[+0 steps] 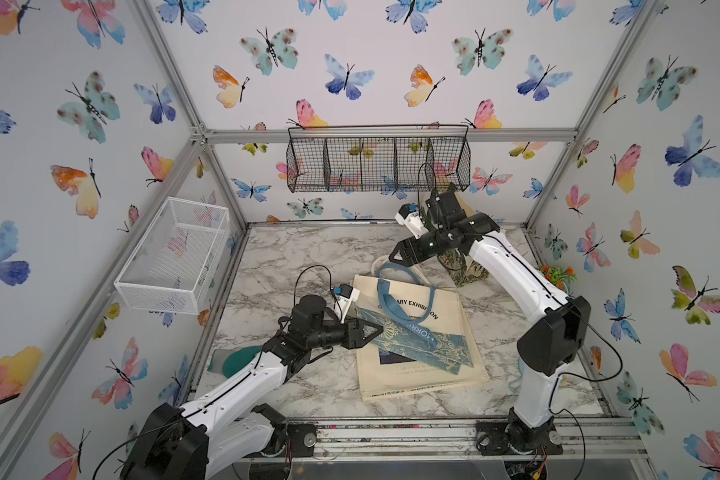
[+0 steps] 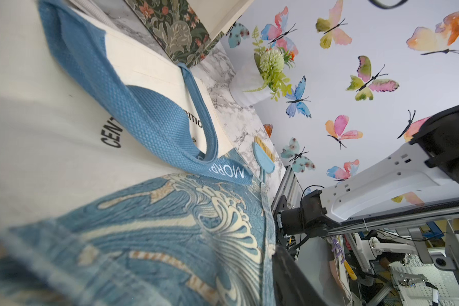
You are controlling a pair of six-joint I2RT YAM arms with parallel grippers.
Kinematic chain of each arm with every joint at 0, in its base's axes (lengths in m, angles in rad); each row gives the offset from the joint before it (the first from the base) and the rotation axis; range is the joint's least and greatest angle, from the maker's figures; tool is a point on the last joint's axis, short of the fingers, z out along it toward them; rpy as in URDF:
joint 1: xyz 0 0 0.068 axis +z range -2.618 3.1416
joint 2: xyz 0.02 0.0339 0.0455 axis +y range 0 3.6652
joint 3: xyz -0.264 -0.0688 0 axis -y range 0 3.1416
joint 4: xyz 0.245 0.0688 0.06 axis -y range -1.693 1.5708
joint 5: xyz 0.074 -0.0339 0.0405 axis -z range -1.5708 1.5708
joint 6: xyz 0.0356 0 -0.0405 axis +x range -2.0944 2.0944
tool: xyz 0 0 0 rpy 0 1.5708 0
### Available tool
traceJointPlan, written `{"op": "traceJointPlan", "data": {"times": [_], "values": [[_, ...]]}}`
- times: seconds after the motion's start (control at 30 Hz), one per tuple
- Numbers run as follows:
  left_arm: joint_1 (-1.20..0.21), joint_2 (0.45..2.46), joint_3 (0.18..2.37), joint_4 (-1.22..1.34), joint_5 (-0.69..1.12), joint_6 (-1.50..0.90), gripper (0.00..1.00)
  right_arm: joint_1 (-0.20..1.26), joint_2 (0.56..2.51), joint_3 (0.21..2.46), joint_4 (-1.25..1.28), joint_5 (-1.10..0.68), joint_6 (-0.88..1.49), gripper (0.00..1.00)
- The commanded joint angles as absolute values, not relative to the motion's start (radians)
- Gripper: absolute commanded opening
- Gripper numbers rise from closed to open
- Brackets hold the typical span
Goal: Put away the canvas bag
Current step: Place the canvas bag at the center of the board.
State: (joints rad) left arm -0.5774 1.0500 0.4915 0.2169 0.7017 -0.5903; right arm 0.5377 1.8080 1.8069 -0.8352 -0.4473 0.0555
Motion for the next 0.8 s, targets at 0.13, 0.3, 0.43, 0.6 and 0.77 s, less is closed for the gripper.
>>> {"op": "traceJointPlan", "data": {"times": [0.13, 0.3, 0.43, 0.6, 0.77], "values": [[-0.615, 1.011, 0.365, 0.292, 0.751, -0.691, 0.58, 0.543, 1.613, 1.455, -0.741, -0.428, 0.098, 0.7], [-0.617, 0.905, 0.38, 0.069, 0.612, -0.66, 0.59, 0.539, 1.5, 1.262, -0.706, -0.314, 0.143, 0.71], [-0.618, 0.867, 0.378, -0.01, 0.597, -0.65, 0.59, 0.518, 1.423, 1.117, -0.653, -0.344, 0.197, 0.69], [-0.622, 0.873, 0.332, 0.023, 0.626, -0.673, 0.59, 0.504, 1.353, 0.974, -0.561, -0.458, 0.267, 0.68], [-0.625, 0.865, 0.306, -0.025, 0.632, -0.657, 0.59, 0.479, 1.291, 0.886, -0.464, -0.541, 0.355, 0.65]]}}
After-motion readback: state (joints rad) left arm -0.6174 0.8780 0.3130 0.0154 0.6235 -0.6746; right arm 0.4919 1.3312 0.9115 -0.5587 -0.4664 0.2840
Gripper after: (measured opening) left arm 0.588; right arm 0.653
